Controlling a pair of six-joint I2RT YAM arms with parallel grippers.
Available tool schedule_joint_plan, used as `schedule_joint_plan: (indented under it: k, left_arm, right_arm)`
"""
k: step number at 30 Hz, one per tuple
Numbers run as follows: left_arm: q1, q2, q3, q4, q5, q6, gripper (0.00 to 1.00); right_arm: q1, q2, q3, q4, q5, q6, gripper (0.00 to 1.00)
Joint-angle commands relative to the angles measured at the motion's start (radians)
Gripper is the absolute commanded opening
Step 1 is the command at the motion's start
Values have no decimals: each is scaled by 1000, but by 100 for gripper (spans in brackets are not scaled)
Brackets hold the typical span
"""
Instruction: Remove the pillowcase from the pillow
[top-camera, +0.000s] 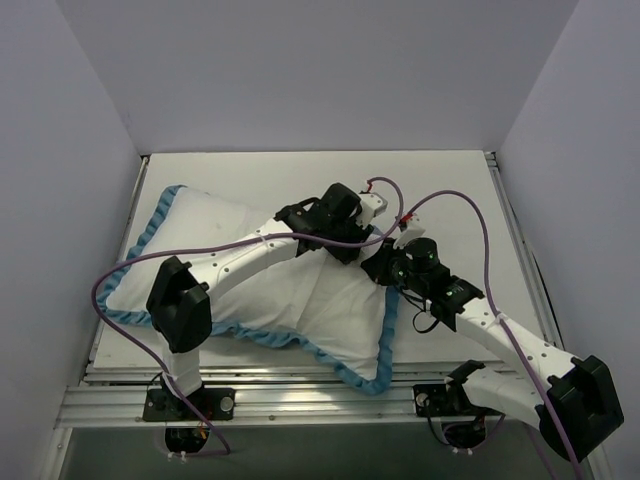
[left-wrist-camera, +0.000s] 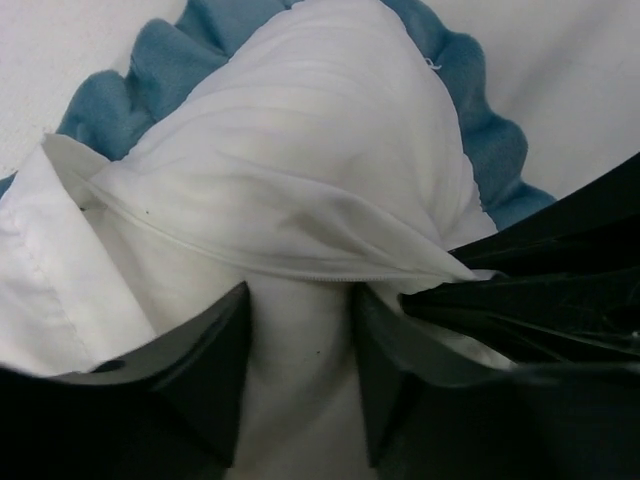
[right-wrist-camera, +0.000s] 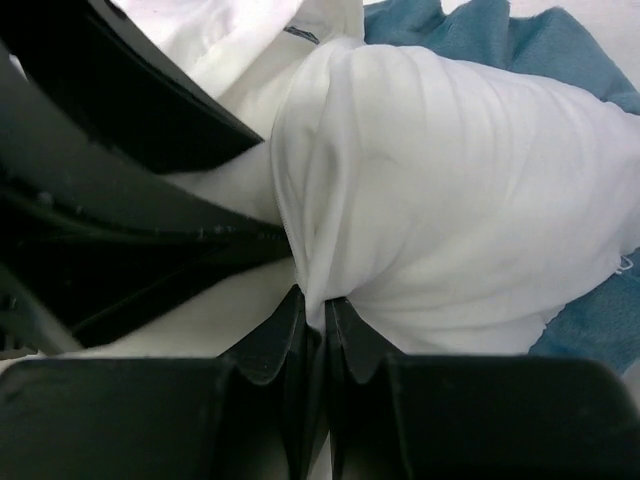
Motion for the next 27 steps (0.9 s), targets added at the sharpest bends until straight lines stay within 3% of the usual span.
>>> schedule_joint_plan:
  k: [1, 2, 5, 15, 27]
  left_arm:
    - [15, 24, -49, -19, 81, 6, 45]
    - [17, 20, -58, -13, 84, 3, 23]
    - [20, -5, -92, 11, 90, 0, 3]
    - [15, -141, -181, 82, 130, -2, 2]
    - [12, -190, -213, 100, 71, -23, 2]
  right_arm:
    - [12, 4, 51, 18, 14, -19, 0]
    - [12, 6, 54, 11, 22, -19, 0]
    - [12, 10, 70, -14, 59, -26, 5]
    - [12, 53, 166, -84, 190, -37, 27]
    - [12, 185, 234, -164, 212, -24, 27]
